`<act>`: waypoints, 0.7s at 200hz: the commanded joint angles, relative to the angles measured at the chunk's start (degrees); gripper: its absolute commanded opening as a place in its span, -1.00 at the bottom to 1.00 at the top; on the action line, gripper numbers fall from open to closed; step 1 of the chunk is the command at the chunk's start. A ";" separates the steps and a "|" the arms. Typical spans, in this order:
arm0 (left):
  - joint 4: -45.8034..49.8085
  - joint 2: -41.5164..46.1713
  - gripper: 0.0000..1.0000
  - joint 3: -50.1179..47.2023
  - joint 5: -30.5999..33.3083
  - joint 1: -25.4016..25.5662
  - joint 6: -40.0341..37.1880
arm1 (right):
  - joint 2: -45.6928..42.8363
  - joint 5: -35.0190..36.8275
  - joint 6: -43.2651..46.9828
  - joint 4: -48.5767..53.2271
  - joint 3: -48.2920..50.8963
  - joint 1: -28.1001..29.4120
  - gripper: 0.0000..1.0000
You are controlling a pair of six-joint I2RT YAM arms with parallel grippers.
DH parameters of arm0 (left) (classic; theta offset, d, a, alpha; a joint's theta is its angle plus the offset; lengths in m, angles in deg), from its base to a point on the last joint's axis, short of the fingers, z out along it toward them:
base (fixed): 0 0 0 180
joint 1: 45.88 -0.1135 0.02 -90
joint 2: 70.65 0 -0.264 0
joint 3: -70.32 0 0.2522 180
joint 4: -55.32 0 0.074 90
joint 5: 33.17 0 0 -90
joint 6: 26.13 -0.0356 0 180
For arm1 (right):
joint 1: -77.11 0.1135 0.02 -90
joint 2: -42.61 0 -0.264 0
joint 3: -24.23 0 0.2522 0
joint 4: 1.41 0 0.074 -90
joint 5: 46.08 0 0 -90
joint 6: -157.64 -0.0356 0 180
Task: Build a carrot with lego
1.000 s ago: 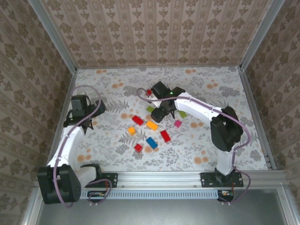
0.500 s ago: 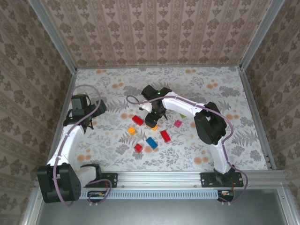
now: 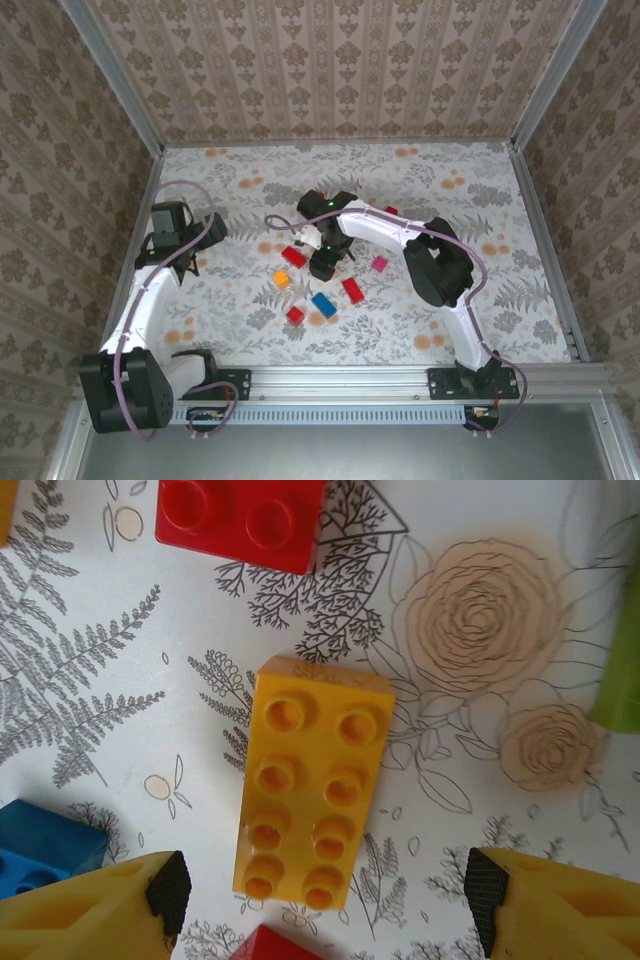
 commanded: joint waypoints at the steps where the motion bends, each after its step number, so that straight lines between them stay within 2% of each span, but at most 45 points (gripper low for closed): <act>1: 0.31 1.10 1.00 1.16 -0.56 -0.35 -0.14 | 1.87 -0.93 1.05 3.14 -2.06 0.46 0.50; 140: 0.33 0.95 1.00 1.35 -0.56 -0.30 -0.19 | 6.13 -2.17 0.27 4.23 -6.14 0.88 0.31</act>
